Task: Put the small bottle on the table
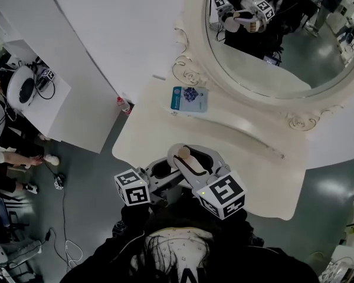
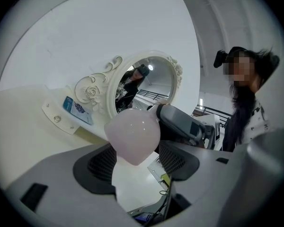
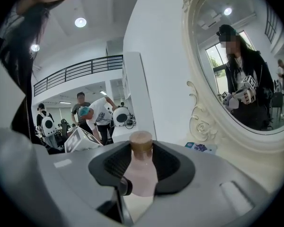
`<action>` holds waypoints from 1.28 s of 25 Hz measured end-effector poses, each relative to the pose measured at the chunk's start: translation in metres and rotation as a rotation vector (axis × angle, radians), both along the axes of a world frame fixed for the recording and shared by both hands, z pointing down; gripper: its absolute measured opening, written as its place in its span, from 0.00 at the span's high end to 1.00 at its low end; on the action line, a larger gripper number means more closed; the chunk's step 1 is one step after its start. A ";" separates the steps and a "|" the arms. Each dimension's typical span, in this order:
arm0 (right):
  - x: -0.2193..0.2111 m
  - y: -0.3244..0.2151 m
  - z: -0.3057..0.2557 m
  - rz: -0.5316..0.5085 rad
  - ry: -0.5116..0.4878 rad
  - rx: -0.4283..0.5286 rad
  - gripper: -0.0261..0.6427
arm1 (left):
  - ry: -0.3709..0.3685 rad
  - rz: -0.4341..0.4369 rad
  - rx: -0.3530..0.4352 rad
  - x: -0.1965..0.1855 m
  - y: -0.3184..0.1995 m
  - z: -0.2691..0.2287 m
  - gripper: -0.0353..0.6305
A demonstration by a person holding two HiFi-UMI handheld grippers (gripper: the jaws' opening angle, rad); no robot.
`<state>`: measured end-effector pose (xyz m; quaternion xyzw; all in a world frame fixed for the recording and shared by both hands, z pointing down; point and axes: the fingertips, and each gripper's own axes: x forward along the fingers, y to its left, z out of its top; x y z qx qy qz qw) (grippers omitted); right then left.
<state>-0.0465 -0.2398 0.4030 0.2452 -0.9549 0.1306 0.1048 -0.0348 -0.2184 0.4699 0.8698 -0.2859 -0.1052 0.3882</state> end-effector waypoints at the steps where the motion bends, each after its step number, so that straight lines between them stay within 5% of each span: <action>1: 0.003 -0.005 0.001 0.003 -0.004 -0.004 0.74 | -0.003 -0.002 0.000 0.002 -0.004 0.002 0.55; 11: 0.013 -0.039 0.006 0.046 -0.034 -0.044 0.74 | -0.011 0.006 -0.032 0.010 -0.034 0.013 0.49; 16: 0.015 -0.058 0.002 0.108 -0.047 -0.051 0.74 | -0.089 0.077 -0.032 0.011 -0.044 0.026 0.49; 23: 0.028 -0.097 0.002 0.255 -0.024 -0.046 0.74 | -0.112 0.154 -0.042 -0.005 -0.066 0.028 0.49; 32: 0.065 -0.149 0.034 0.450 0.060 -0.054 0.74 | -0.112 0.137 -0.052 -0.042 -0.083 0.032 0.49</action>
